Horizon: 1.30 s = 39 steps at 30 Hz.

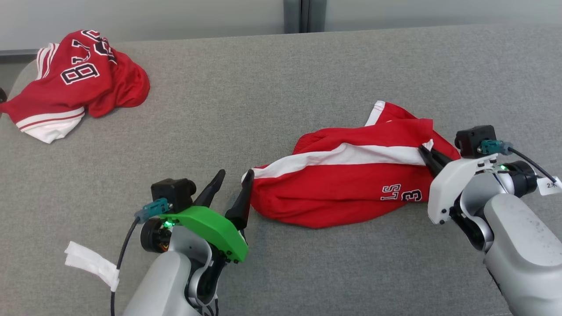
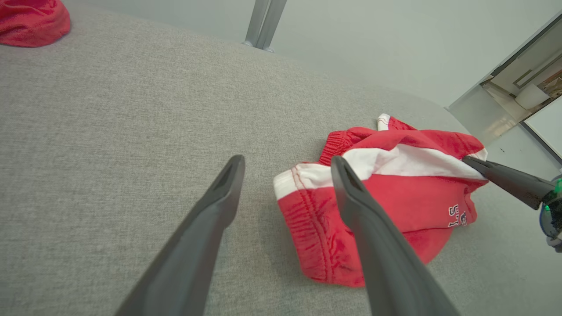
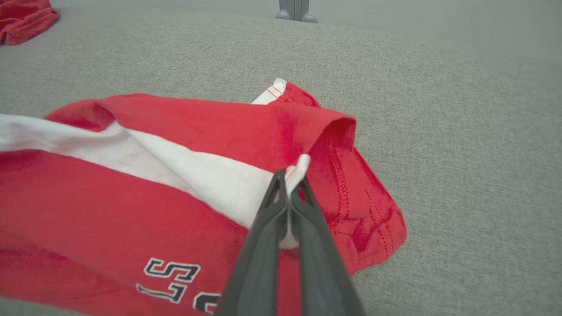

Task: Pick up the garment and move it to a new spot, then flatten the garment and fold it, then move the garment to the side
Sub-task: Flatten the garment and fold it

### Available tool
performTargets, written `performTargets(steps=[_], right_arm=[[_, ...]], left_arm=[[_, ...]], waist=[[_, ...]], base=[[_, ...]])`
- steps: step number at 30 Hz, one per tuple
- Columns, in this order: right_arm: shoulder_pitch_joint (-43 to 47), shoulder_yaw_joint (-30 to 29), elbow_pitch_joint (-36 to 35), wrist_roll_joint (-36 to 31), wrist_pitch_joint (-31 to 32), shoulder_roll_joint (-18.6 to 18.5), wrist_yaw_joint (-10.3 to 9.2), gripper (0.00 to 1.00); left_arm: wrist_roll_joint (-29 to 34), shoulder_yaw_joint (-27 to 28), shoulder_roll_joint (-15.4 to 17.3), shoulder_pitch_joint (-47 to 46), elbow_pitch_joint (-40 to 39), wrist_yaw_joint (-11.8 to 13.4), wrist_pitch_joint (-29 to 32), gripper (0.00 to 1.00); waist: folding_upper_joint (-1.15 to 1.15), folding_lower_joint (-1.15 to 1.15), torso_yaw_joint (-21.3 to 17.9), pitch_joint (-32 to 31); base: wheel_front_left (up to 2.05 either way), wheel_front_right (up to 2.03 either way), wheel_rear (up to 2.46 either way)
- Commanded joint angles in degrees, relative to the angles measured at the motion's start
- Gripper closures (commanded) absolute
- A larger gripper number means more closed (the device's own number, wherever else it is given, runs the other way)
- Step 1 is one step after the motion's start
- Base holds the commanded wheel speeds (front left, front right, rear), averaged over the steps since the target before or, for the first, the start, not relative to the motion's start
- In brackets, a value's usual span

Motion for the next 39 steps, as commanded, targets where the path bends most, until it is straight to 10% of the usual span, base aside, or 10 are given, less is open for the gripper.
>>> performTargets(steps=[1, 15, 25, 35, 39], right_arm=[[1.51, -0.34, -0.95, -0.65, -0.07, -0.2, -0.03, 1.0], [8.27, -3.44, -8.75, -2.94, 2.4, 1.33, -0.03, 1.0], [9.09, -4.13, -10.93, -3.73, 3.38, 2.17, -0.04, 1.0], [9.55, -4.26, -11.57, -3.98, 3.45, 2.49, -0.03, 1.0], [9.59, -4.02, -11.64, -3.95, 3.3, 2.57, -0.03, 1.0]], left_arm=[[-0.68, 0.0, 0.18, -1.12, 0.28, 0.33, 1.78, 0.0], [-5.9, -0.37, 0.59, -2.55, -2.52, 5.16, 17.31, 0.0], [-12.54, 0.4, 0.29, -2.61, -4.58, 8.52, 23.6, 0.14], [-16.12, 0.51, 0.21, -3.77, -5.38, 9.21, 23.49, 0.5], [-17.47, 0.43, 0.19, -4.11, -4.78, 9.36, 22.9, 0.42]], waist=[[0.0, 0.0, -0.28, -0.23], [0.0, 0.0, -1.26, -0.16], [0.0, 0.0, -1.98, 0.15], [0.0, 0.0, -2.74, 0.47], [0.0, 0.0, -3.01, 0.46]], base=[[0.0, 0.0, 0.0], [0.0, 0.0, 0.0], [0.0, 0.0, 0.0], [0.0, 0.0, 0.0], [0.0, 0.0, 0.0]])
